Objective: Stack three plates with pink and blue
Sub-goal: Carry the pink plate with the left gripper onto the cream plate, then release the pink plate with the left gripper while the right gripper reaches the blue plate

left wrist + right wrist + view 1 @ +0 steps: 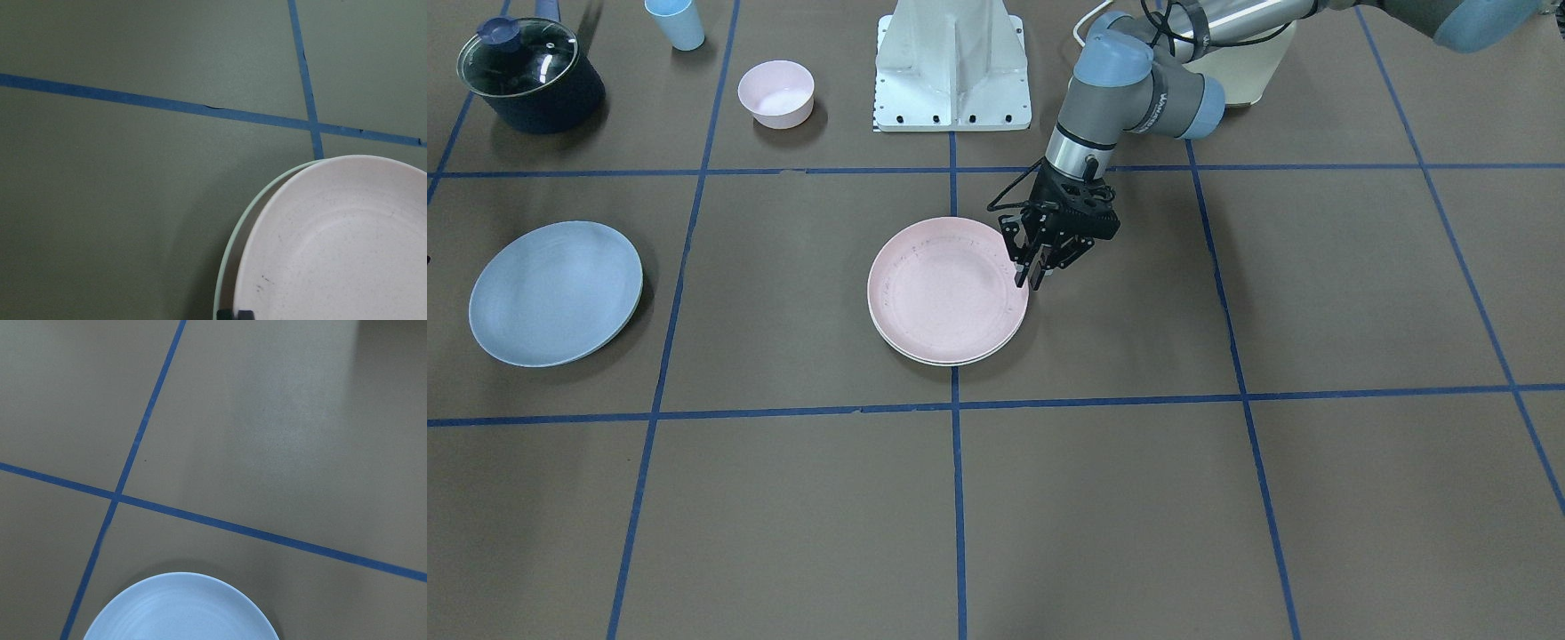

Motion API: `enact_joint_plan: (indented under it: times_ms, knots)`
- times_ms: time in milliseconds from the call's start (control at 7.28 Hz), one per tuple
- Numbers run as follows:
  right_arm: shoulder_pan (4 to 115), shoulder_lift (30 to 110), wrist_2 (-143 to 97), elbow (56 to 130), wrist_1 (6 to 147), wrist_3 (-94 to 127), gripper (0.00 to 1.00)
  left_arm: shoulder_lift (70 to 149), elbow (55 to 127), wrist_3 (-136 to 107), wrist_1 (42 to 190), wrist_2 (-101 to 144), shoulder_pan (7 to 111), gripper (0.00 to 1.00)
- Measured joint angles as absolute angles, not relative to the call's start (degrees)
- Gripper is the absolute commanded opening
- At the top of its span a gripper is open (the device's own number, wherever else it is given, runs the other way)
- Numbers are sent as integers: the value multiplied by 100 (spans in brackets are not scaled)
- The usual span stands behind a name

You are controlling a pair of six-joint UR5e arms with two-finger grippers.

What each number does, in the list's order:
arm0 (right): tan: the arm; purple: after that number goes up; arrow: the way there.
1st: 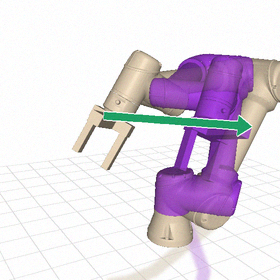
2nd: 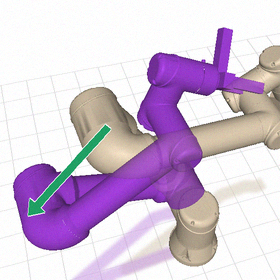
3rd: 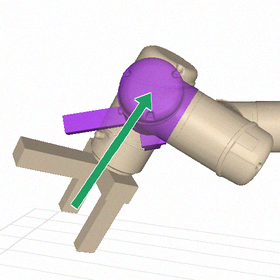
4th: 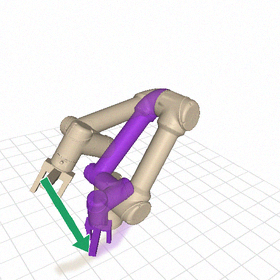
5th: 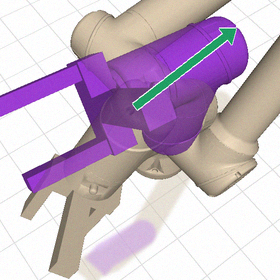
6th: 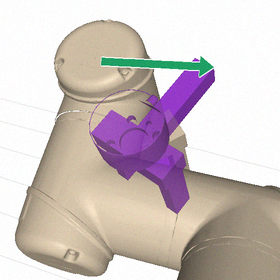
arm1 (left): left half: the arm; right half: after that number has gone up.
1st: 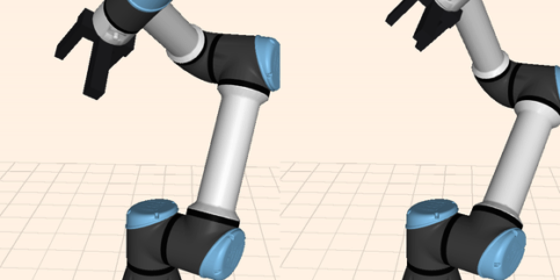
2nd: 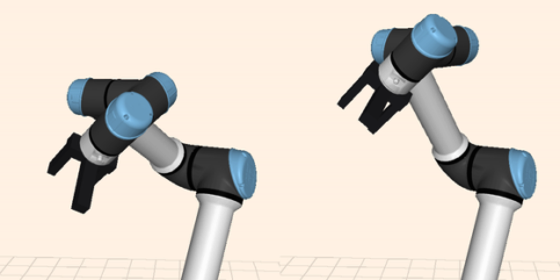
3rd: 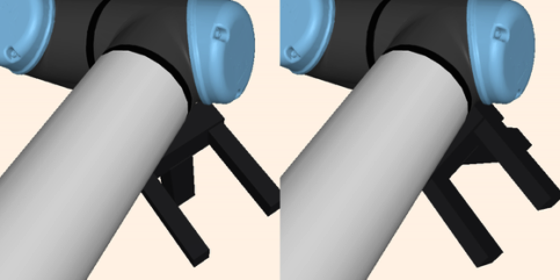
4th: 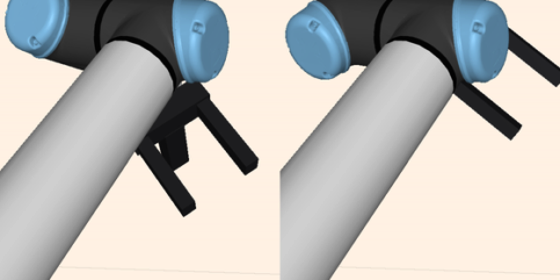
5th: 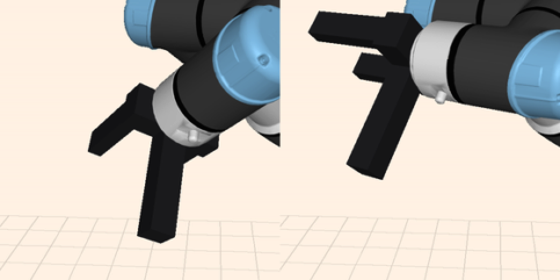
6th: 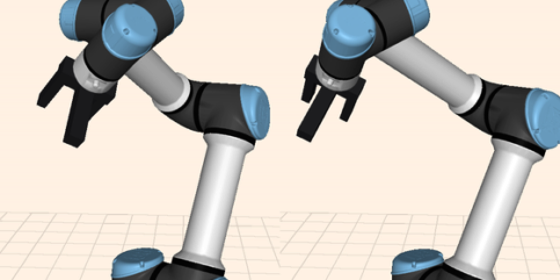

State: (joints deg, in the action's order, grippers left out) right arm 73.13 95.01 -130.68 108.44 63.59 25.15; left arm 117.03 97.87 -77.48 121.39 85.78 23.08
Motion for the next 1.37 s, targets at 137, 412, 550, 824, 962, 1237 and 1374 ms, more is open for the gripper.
enact_joint_plan:
  times_ms: [137, 412, 550, 824, 962, 1237, 1374]
  knots:
    - [7294, 9501, -13064, 10821, 6357, 2660, 100, 11663, 10092, -7433, 11977, 8687, 2383, 100]
    - [7055, 9602, -12906, 10822, 6161, 3211, 99, 11364, 10969, -6547, 11247, 9618, 3019, 100]
    - [6771, 9788, -12610, 10820, 5836, 3559, 98, 11053, 11291, -5931, 11025, 10114, 3478, 100]
    - [6025, 10263, -11785, 10757, 4953, 4307, 87, 10328, 11508, -4354, 10924, 10826, 4499, 100]
    - [5727, 10452, -11500, 10626, 4516, 4601, 86, 9964, 11517, -3579, 10947, 11015, 4942, 100]
    - [5413, 10599, -11236, 9892, 3336, 4970, 70, 9600, 11513, -2940, 10972, 11123, 5312, 100]
    - [5366, 10606, -11189, 9523, 2834, 5083, 65, 9552, 11509, -2885, 10976, 11134, 5352, 100]
